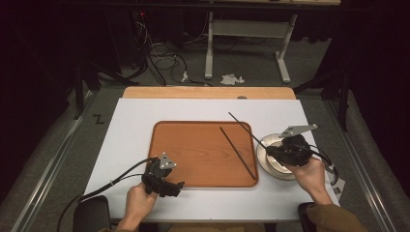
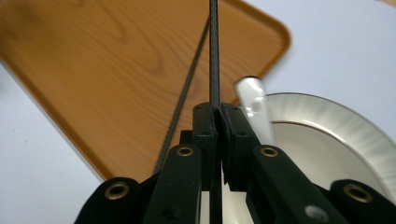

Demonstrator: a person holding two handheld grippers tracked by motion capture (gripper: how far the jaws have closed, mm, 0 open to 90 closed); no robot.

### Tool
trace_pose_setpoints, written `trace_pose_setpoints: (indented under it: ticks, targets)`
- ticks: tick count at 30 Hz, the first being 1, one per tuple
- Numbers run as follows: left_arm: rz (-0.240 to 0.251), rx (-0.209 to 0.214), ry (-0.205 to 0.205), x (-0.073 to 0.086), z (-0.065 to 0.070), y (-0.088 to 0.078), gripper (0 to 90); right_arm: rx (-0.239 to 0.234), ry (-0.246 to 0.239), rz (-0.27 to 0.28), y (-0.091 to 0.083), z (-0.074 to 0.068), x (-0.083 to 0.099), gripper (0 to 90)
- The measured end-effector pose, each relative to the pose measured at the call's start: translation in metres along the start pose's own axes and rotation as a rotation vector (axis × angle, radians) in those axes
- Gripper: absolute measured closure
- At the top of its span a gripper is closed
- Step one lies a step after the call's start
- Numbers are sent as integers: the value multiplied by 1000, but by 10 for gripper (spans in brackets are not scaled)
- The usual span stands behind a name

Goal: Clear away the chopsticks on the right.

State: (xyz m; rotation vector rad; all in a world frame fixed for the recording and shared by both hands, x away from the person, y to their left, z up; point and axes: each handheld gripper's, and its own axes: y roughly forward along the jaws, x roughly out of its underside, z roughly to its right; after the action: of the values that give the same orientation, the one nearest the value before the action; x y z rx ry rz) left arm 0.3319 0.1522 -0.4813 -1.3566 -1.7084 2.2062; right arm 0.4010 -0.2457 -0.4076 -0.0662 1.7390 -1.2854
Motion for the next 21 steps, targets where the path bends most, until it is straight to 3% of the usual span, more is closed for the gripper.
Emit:
trace_pose_setpoints:
  ticks: [15, 21]
  targets:
    - [12, -6, 5, 1, 0, -3, 165, -34, -81, -96, 53, -41, -14, 863]
    - [12, -5, 3, 1, 0, -3, 165, -43, -57, -134, 71, -47, -15, 862]
